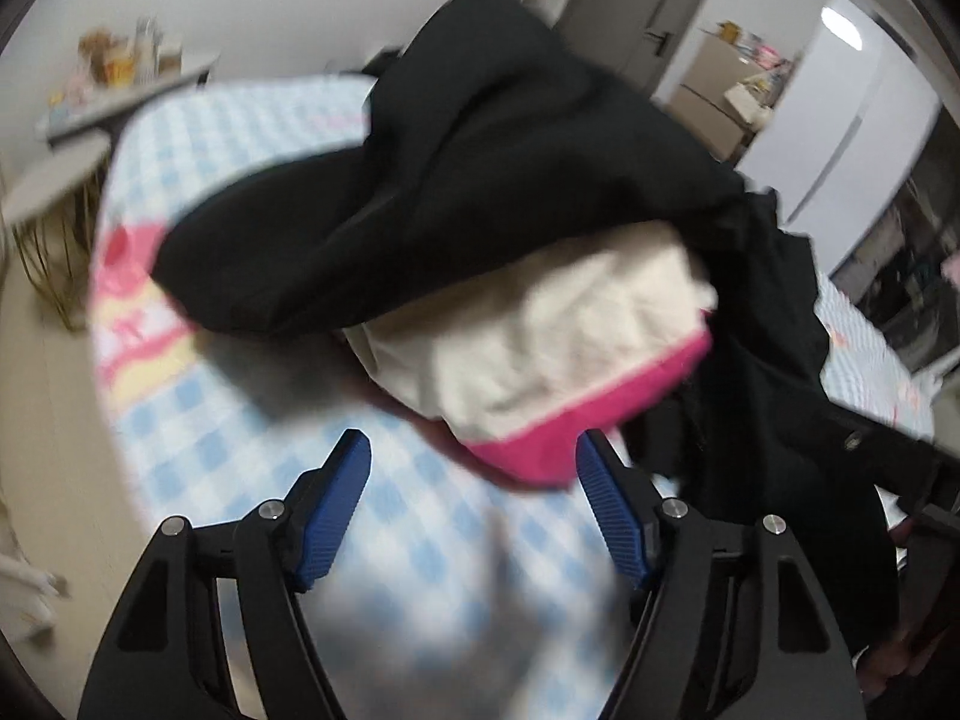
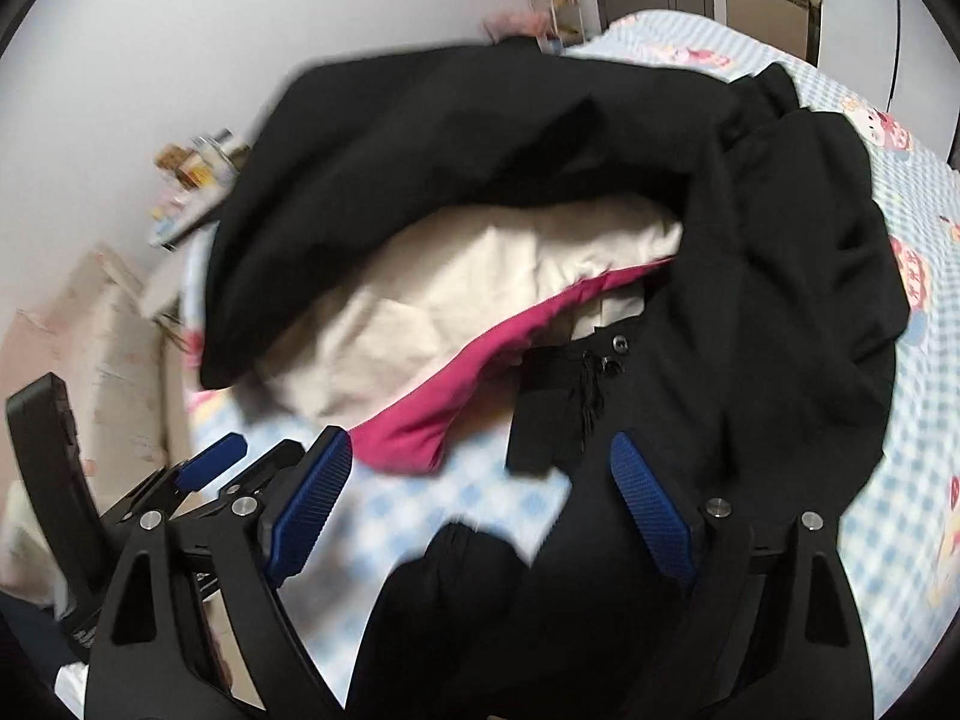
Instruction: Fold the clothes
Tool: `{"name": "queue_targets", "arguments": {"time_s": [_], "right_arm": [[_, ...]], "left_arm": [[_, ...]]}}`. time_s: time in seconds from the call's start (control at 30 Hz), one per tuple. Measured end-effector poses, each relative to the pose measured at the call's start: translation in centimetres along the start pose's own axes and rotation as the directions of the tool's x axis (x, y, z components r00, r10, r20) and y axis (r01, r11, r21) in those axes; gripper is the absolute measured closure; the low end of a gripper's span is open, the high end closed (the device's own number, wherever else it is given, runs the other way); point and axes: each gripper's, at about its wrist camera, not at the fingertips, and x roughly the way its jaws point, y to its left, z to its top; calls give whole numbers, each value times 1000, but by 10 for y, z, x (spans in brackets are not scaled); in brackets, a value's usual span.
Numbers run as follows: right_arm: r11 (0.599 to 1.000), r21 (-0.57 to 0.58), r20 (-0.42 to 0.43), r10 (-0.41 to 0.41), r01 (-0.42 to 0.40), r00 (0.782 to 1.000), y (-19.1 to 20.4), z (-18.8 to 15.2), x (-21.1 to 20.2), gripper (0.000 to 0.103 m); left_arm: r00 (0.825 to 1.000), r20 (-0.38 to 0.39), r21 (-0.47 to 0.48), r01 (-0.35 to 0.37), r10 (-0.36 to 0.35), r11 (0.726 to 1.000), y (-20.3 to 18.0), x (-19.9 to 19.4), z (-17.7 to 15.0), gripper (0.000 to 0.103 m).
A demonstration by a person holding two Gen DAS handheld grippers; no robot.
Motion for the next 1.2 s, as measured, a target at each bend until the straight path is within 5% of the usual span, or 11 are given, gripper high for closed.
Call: {"name": "queue_targets", "arguments": {"time_s": [0.2, 0.27, 0.3, 0.33, 0.4, 0.5, 0.67, 0.83, 0.97, 1.07, 1.2], "right_arm": [[992, 122, -119, 39, -24, 992, -10, 23, 81, 13], [986, 160, -160, 75, -49, 984, -15, 27, 102, 13], [982, 177, -178, 94, -62, 980, -18, 29, 112, 21], [981, 175, -174, 118, -87, 978, -17, 31, 114, 30], [986, 107, -109, 138, -127, 984, -8, 37, 95, 81], [984, -1, -12, 176, -176, 984, 6, 46, 66, 94], [982, -92, 175, 178, -164, 968, 12, 66, -11, 96], [980, -57, 331, 199, -191, 923, -17, 34, -117, 98], [976, -32, 450, 206, -215, 869, -41, 9, -202, 98], [977, -8, 532, 186, -214, 826, -59, -23, -267, 98], [991, 41, 641, 74, -131, 764, -84, -100, -364, 98]], "left_arm": [[987, -114, -61, 109, -115, 992, 0, 63, 19, 32], [986, -109, -13, 124, -124, 992, -12, 66, 18, 66], [987, -103, 4, 126, -125, 992, -17, 64, 18, 91], [991, -81, 32, 114, -111, 993, -24, 59, 18, 93], [996, -23, 87, 89, -88, 992, -35, 46, 19, 94], [990, 65, 148, 115, -126, 982, -53, 11, 28, 95], [957, 185, 327, 154, -222, 933, -109, -65, 41, 95], [890, 214, 520, 245, -403, 818, -190, -152, 20, 95], [846, 120, 570, 369, -519, 734, -248, -190, -9, 95], [784, 23, 607, 482, -620, 632, -294, -223, -44, 95], [650, -92, 657, 609, -754, 444, -345, -283, -76, 95]]}}
